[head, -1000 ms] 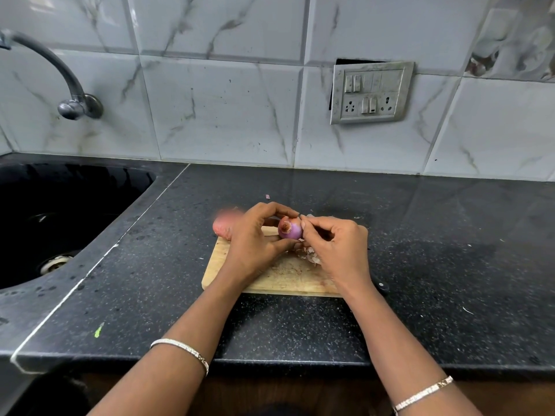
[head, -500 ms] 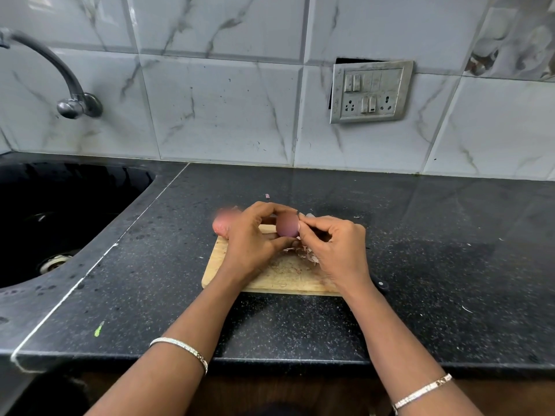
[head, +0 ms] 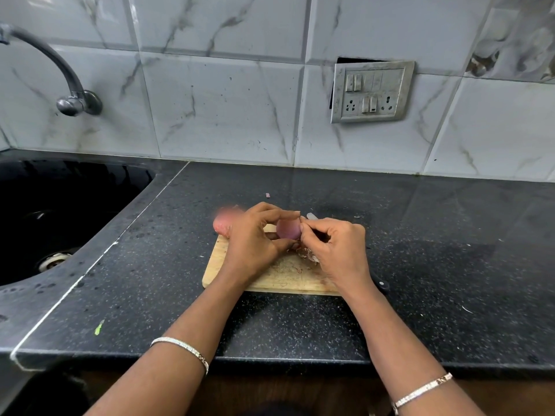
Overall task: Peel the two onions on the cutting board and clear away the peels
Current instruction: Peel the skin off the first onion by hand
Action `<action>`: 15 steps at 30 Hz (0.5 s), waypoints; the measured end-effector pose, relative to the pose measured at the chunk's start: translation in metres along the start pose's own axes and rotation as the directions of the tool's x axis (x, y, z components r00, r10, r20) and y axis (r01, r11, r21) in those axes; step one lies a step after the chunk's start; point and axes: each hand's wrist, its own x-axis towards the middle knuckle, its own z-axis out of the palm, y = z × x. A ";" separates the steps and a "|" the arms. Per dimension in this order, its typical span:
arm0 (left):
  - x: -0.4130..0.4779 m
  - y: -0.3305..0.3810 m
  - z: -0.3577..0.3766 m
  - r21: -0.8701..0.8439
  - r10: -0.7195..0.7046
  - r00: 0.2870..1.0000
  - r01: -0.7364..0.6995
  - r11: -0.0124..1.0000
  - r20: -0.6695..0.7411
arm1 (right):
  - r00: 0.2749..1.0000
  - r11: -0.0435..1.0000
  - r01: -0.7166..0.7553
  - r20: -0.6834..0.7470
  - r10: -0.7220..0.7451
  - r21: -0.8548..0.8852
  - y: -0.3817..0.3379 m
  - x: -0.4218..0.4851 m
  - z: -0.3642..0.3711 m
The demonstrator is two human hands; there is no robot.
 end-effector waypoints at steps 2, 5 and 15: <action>0.000 0.000 0.000 -0.001 -0.005 1.000 0.005 1.000 0.004 | 1.000 1.000 -0.005 -0.007 0.005 0.000 0.000 0.000 0.000; 0.001 -0.001 0.001 -0.014 -0.005 1.000 0.005 1.000 0.011 | 0.999 0.999 -0.041 -0.002 0.041 0.003 0.000 0.000 0.000; 0.001 -0.004 0.003 -0.055 -0.043 0.999 0.043 0.998 -0.015 | 0.994 0.990 -0.114 0.011 0.113 0.078 -0.003 0.000 -0.001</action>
